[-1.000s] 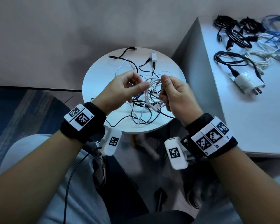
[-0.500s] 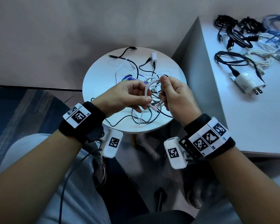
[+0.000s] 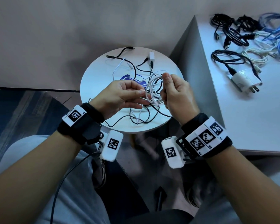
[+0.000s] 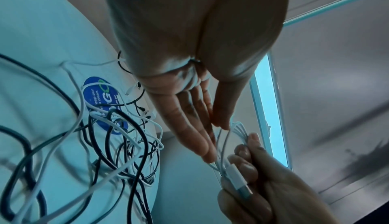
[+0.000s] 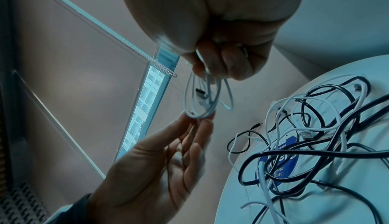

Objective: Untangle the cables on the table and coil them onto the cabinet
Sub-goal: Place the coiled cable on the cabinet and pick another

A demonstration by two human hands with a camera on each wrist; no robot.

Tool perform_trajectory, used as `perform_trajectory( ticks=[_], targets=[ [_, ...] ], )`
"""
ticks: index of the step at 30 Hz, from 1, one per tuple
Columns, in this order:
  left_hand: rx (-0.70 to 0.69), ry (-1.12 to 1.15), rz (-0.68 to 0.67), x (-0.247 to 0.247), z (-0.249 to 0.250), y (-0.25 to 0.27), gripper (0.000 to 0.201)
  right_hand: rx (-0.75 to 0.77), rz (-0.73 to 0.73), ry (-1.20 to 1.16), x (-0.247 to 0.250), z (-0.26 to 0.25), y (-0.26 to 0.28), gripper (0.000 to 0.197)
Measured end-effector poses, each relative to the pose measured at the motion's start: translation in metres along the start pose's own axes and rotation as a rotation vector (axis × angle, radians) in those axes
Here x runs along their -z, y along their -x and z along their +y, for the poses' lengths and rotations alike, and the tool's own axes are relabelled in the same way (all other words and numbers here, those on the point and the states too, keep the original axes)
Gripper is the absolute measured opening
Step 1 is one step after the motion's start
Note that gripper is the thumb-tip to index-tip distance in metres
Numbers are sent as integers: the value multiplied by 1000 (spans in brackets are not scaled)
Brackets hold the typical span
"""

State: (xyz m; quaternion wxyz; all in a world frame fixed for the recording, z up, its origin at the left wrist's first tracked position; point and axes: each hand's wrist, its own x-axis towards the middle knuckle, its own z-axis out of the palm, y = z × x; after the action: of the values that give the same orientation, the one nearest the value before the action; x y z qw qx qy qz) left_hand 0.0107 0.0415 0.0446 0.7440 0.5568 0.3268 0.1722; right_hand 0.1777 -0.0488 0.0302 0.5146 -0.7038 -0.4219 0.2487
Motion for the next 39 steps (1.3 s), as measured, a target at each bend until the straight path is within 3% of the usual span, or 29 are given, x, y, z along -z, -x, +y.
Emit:
perform_trajectory(
  ticks=[5,11,20,26,29,35,37,39],
  targets=[
    [39,46,-1,1,-2,0,4,39,10,26,-3,-3,5,46],
    [65,115,-20,-1,-5,-2,24,31,5,-5,-3,-5,7,46],
    [100,98,-17,1,-4,-4,9,-14,-80,-48,-2,-7,8,45],
    [-47,-114,123,10,1,-8,18,-12,-213,147,1,-9,10,46],
    [-106,-219,147,16,6,-8,11,-11,-192,164,1,-8,11,47],
    [-44,-51,-67,8,14,5,18,23,-32,214,5,-7,8,49],
    [-92,-176,-34,1,8,5,14,15,-29,177,2,-5,8,49],
    [-234,-437,69,-2,0,2,15,-32,-71,43,-1,-6,9,46]
  ],
)
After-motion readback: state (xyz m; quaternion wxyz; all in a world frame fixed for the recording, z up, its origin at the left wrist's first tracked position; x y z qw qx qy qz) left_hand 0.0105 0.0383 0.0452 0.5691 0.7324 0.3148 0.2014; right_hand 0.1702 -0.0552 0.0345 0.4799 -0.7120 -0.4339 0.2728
